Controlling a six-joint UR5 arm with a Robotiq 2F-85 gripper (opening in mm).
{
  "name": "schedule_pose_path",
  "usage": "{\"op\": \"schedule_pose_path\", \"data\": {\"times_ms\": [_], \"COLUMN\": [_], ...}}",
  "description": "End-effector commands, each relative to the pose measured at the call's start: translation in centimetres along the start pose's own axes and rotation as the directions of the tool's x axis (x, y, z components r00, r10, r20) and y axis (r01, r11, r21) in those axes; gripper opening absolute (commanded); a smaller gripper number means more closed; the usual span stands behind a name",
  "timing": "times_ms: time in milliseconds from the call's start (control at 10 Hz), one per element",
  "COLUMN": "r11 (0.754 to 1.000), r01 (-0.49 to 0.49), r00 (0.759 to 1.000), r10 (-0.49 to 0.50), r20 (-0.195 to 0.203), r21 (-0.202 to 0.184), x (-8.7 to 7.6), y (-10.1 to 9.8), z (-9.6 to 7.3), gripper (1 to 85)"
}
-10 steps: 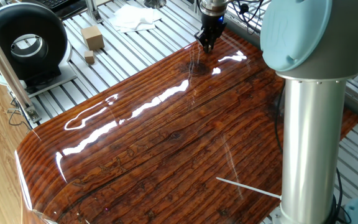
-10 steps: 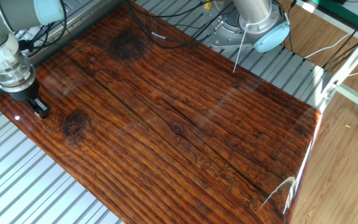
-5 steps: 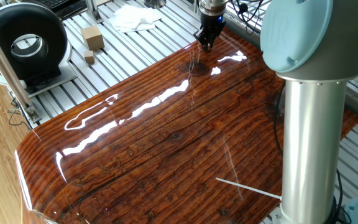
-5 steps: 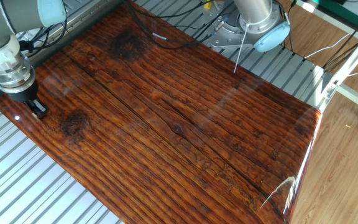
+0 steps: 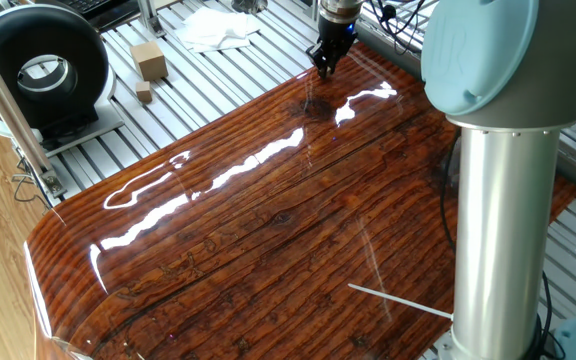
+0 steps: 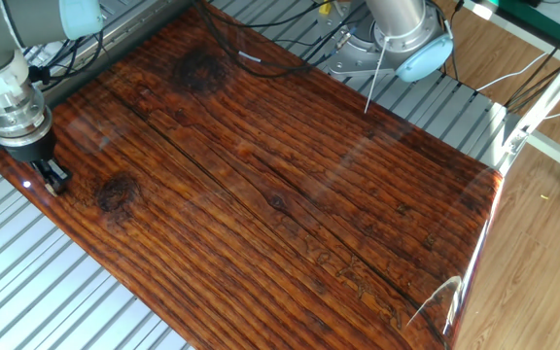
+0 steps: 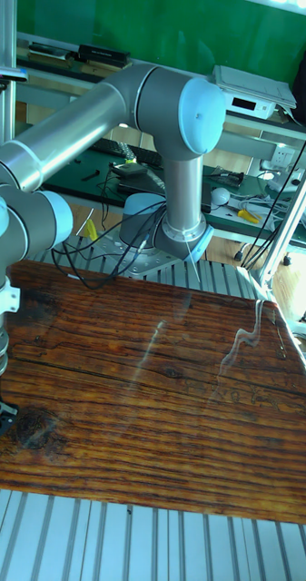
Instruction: Hold a small block with the gripper and sweep it from left to right on the table
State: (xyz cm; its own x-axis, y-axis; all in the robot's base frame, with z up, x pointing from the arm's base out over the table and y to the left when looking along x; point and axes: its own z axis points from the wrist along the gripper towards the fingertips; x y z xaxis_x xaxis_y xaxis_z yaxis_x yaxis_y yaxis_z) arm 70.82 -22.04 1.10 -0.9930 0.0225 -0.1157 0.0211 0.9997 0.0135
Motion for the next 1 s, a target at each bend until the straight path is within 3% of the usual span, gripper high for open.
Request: {"op": "schedule_pose_path", "data": {"times_ms": [0, 300, 700, 900], "r11": [0.999, 1.0, 0.999, 1.0], "r01": [-0.011, 0.011, -0.002, -0.006], "r00": [1.0, 1.0, 1.0, 1.0], "r10": [0.01, -0.011, 0.002, 0.006], "r20": [-0.027, -0.012, -0.024, -0.028], "r21": [-0.038, -0.01, -0.032, -0.024], "x": [0.7, 0.4, 1.0, 1.2], "y": [0.6, -0.3, -0.5, -0.7], "z": [-0.4, -0.6, 0.2, 0.2], "gripper": [1.0, 1.0, 1.0, 1.0]}}
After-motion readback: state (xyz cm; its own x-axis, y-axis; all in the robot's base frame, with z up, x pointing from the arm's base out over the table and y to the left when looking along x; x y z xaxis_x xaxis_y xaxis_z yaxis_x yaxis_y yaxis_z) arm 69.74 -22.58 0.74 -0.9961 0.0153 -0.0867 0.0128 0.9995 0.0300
